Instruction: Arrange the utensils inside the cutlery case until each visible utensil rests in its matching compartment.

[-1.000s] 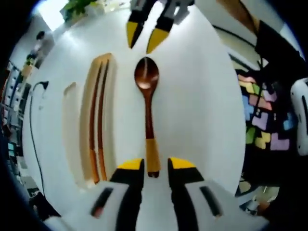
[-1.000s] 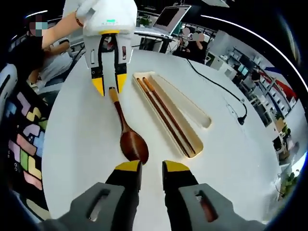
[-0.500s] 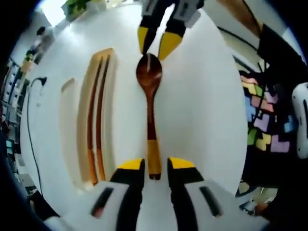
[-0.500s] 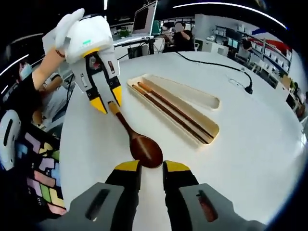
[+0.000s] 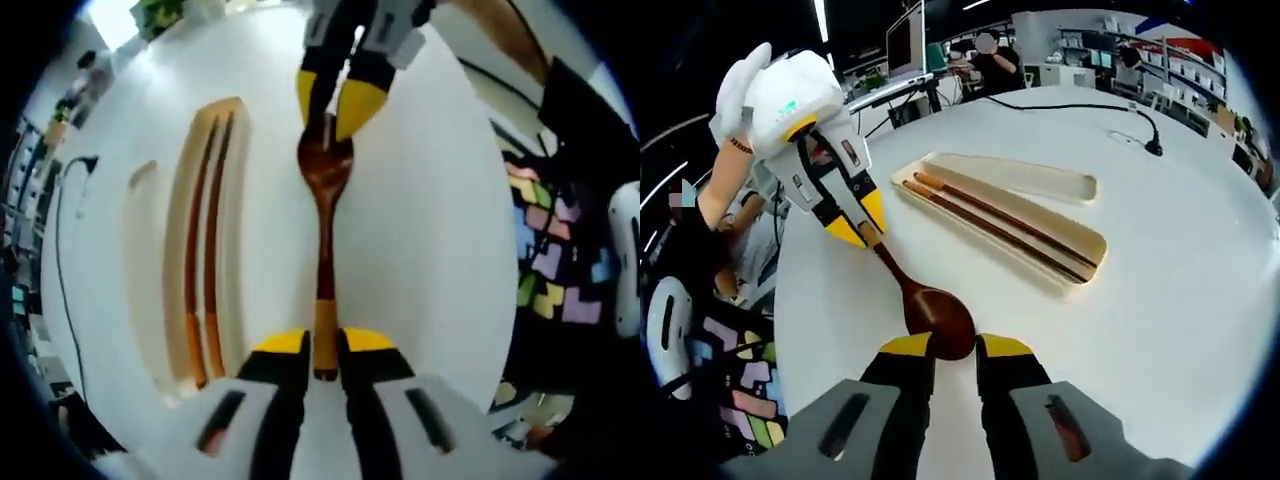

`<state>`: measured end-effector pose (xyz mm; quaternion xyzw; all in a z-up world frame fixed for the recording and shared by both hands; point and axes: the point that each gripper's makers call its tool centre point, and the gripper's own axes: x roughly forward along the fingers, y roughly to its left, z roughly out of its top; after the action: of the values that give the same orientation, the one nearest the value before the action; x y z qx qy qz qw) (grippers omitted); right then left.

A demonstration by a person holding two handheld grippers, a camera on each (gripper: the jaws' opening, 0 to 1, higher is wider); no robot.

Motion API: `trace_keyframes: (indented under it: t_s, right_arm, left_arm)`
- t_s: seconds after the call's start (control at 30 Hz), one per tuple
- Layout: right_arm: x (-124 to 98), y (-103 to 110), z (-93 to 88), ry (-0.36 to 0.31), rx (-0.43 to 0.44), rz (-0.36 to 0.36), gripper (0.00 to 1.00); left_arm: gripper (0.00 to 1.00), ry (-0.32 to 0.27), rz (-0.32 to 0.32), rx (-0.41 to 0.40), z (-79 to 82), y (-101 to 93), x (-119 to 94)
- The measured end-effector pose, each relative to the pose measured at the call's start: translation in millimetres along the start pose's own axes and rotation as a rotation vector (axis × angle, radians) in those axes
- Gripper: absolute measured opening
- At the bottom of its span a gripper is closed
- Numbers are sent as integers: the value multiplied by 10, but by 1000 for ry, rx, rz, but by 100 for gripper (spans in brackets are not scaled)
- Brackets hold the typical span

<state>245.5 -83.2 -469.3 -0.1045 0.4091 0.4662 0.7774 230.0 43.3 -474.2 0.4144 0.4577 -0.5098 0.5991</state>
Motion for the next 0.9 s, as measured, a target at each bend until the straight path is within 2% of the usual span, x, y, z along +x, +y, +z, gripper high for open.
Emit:
trace_keyframes:
  t_s: [0.23,0.33,0.47,0.57,0.63,0.7,0.77,0.8,0.87,0.9]
  right_arm:
    - [8,-12,12,-13,25,5,13]
    - [8,11,7,8,-1,-2,12]
    - [-2,4,26,-3,-80,-18,10]
    - [-41,11,10,-15,-91,-5,6]
    - [-50,19,40,-37,-146,6,3]
    - [-86,22,91,-60,-223,-13,0]
    - [-72,96,85,-65,-264,16,0]
    - [-53,177,56,-62,-271,58,0]
    - [-6,206,12,-47,-260,62,0]
    - [-1,213,16,-49,-266,63,0]
  left_arm:
    - [11,4,9,-11,4,0,-1]
    - [10,9,15,20,5,-6,-4]
    - [10,-19,17,4,-5,6,-13]
    - [11,-61,20,-6,-7,12,-21]
    - [11,-93,20,-9,-13,17,-27]
    - [11,-109,23,-19,-12,17,-27]
    - [11,-122,31,-24,-7,16,-23]
    - [11,-125,37,-27,-4,13,-21]
    - [10,-127,54,-38,-5,8,-21]
    - [10,-131,71,-10,-1,12,-25]
